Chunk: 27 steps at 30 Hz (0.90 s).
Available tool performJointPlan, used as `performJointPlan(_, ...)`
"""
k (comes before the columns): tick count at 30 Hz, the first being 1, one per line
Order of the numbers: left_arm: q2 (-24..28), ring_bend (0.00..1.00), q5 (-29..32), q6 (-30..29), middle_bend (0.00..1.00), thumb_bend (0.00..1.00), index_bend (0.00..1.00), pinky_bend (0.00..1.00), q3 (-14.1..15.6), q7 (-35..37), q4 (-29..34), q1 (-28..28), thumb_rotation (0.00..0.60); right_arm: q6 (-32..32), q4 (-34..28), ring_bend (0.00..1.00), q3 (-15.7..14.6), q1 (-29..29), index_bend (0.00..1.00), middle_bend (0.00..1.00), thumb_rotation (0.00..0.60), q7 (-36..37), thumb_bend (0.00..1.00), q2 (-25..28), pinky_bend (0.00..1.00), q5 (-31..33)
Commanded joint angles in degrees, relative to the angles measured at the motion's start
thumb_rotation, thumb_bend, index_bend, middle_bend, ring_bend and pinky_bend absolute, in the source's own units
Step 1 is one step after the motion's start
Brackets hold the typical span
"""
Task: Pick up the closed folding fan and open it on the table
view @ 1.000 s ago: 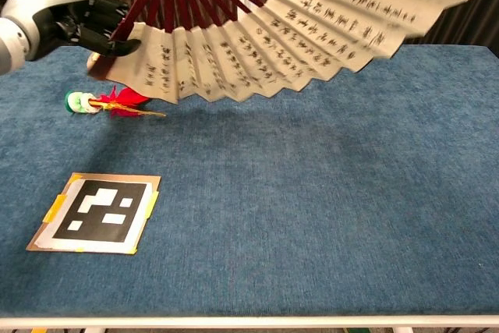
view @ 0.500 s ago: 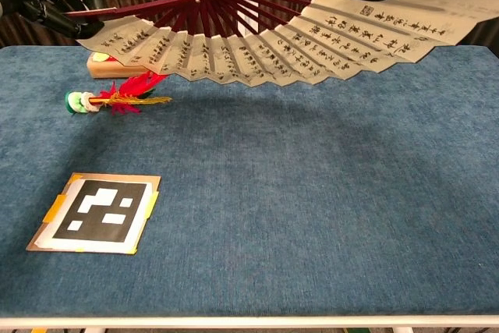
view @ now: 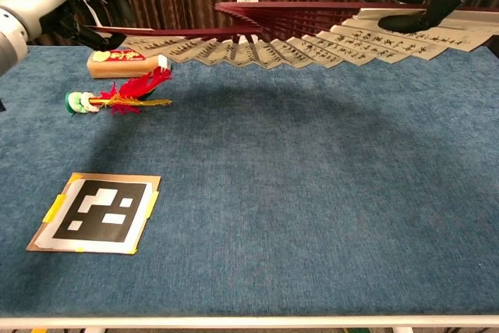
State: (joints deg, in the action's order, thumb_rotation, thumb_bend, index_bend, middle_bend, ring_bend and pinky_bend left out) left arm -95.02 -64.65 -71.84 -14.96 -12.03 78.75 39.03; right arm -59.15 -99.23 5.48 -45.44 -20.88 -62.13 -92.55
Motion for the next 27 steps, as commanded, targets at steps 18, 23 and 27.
performJointPlan(18,-2.74,0.22,-1.26,3.63,0.24,0.03,0.14,0.36,1.31,-3.76,-5.14,0.40,0.600,-2.29,4.18,0.39,-0.35,2.86,0.88,0.76,0.600,-5.65,0.99,-4.11,0.00,-0.13)
performJointPlan(23,-2.96,0.17,-2.45,2.74,0.19,0.00,0.11,0.31,1.69,-5.44,-5.51,0.24,0.600,-2.98,4.40,0.39,-0.92,3.63,0.88,0.75,0.600,-7.15,0.99,-4.68,0.00,-1.13)
performJointPlan(27,-3.03,0.14,-3.13,2.33,0.18,0.00,0.10,0.27,2.04,-7.70,-5.69,0.28,0.600,-4.13,4.49,0.39,-1.06,4.37,0.88,0.75,0.600,-8.15,0.99,-4.91,0.00,-1.94)
